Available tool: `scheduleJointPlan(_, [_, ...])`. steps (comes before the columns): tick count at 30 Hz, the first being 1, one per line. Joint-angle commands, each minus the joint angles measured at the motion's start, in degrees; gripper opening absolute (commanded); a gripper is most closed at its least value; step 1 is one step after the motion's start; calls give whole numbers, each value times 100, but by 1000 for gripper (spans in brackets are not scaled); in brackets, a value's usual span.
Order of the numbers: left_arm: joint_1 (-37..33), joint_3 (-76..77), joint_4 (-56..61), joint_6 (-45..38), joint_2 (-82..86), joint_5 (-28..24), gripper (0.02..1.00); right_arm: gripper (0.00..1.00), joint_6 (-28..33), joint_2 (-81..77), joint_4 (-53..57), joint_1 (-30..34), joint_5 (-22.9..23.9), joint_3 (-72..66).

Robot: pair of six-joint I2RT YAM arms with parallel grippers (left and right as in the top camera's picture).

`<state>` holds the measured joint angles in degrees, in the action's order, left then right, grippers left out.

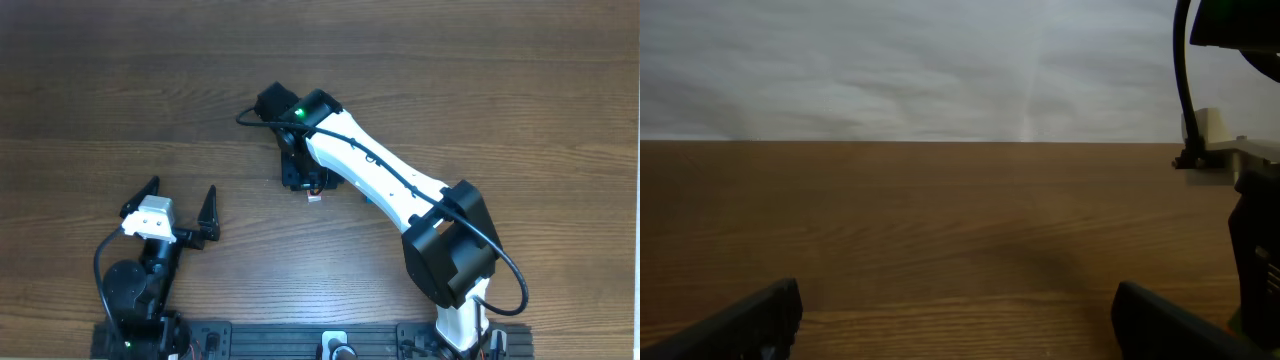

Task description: Stack Cubes

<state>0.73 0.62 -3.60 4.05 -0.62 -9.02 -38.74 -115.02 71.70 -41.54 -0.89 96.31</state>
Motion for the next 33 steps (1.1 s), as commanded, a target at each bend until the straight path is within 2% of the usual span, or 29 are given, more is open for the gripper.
scheduleJointPlan(1, [-31,-31,2,-83,31,4,1000,393,26,-42,2,63,74,105])
scheduleJointPlan(5, [-31,-31,2,-83,31,4,1000,549,24,-42,-17,63,72,105])
scheduleJointPlan(7, [-31,-31,2,-83,31,4,1000,706,24,-39,-59,63,46,107])
scheduleJointPlan(8, [-31,-31,0,-83,31,4,1000,722,26,-39,-76,63,28,107])
scheduleJointPlan(13, [-31,-31,2,-83,31,4,1000,991,26,-26,-149,63,-15,129])
scheduleJointPlan(17, [-31,-31,2,-83,31,4,1000,991,39,101,-144,85,-13,275])
scheduleJointPlan(22, [-31,-31,2,-85,31,7,1000,993,369,442,-4,330,-13,640])
scheduleJointPlan(33, [-31,-31,2,-85,31,4,1000,991,1408,1056,1388,1493,234,621])
